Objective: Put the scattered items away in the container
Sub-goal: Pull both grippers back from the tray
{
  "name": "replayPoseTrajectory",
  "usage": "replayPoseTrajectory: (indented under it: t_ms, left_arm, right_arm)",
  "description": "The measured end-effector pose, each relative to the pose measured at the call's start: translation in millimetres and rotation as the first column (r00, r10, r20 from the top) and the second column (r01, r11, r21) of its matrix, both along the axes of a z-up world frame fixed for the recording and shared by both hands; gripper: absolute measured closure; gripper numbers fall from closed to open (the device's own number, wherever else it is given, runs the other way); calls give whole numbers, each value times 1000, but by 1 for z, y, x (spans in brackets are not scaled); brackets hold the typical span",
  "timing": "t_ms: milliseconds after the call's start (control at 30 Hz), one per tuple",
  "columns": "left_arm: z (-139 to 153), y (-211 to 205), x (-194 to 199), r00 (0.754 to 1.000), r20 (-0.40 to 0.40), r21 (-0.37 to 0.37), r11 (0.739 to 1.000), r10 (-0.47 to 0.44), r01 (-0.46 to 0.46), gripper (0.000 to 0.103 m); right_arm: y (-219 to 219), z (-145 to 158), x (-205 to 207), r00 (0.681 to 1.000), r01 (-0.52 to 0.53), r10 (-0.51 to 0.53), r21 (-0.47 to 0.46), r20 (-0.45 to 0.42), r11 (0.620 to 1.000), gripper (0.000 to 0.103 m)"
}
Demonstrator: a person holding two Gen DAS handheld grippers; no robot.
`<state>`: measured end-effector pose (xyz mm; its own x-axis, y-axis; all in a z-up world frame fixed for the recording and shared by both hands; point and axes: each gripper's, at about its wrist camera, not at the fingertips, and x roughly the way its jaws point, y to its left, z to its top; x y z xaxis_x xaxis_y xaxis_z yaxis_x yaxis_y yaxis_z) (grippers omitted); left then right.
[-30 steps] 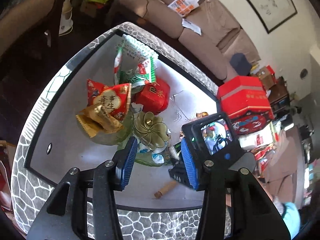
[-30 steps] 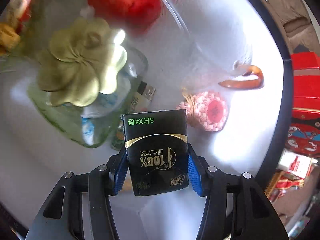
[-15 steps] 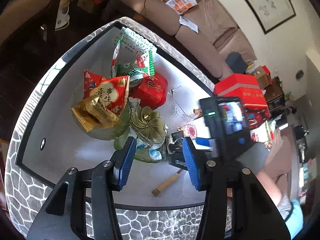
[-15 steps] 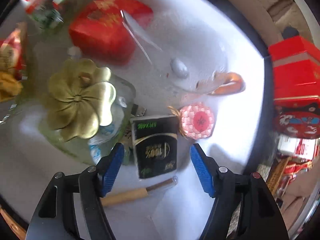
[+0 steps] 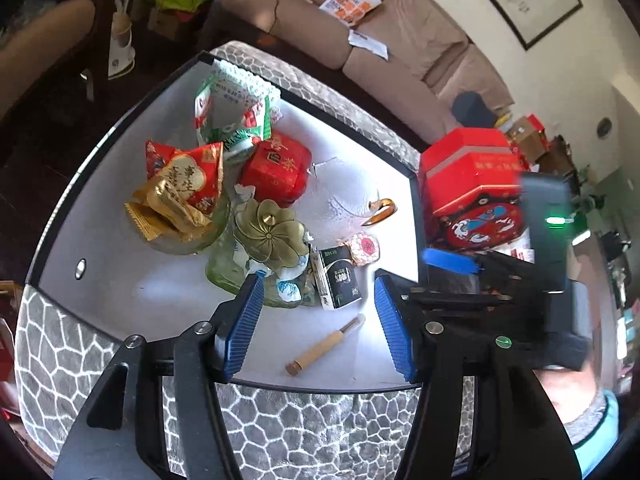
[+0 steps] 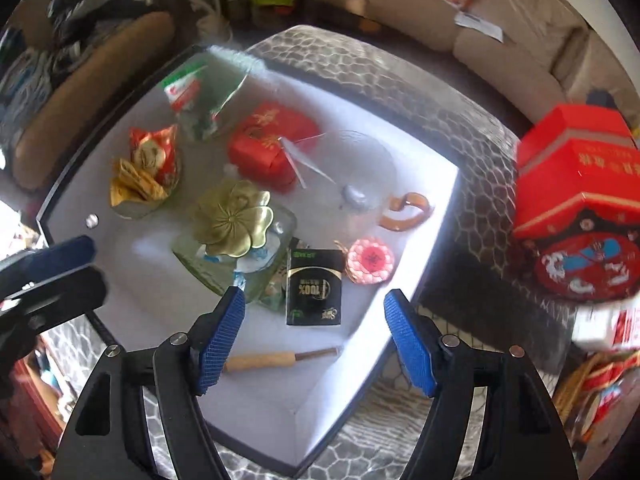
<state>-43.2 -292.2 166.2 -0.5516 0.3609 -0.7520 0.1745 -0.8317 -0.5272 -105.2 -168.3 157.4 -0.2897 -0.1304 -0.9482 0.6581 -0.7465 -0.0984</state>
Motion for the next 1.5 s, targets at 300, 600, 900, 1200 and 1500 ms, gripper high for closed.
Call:
replayPoseTrajectory:
  t_ms: [300, 600, 900, 1200, 1500]
  left_arm:
    - [0, -15, 1, 1000, -11, -41, 999, -1, 1, 47]
    - [-10, 1, -15, 1000, 14, -127, 992, -13, 15, 41]
    - [-4, 2, -6, 999, -24, -256, 966, 28, -33, 6]
    - [-2, 7, 8, 998, -56, -410, 912, -12, -12, 3]
    - [-12, 5, 19, 999, -49, -431, 902, -13, -10, 3]
  right_arm:
    - [-47, -100, -23, 995, -90, 96, 317, -1, 944, 29]
    - [-24, -61, -14, 990, -86, 103, 167, -93, 982, 26]
    - [16, -6, 20, 979, 18, -46, -140, -201, 990, 23]
    - [37, -3, 58, 962, 180, -236, -331, -137, 926, 22]
    - [32, -13, 77, 960, 190, -247, -340, -134, 921, 22]
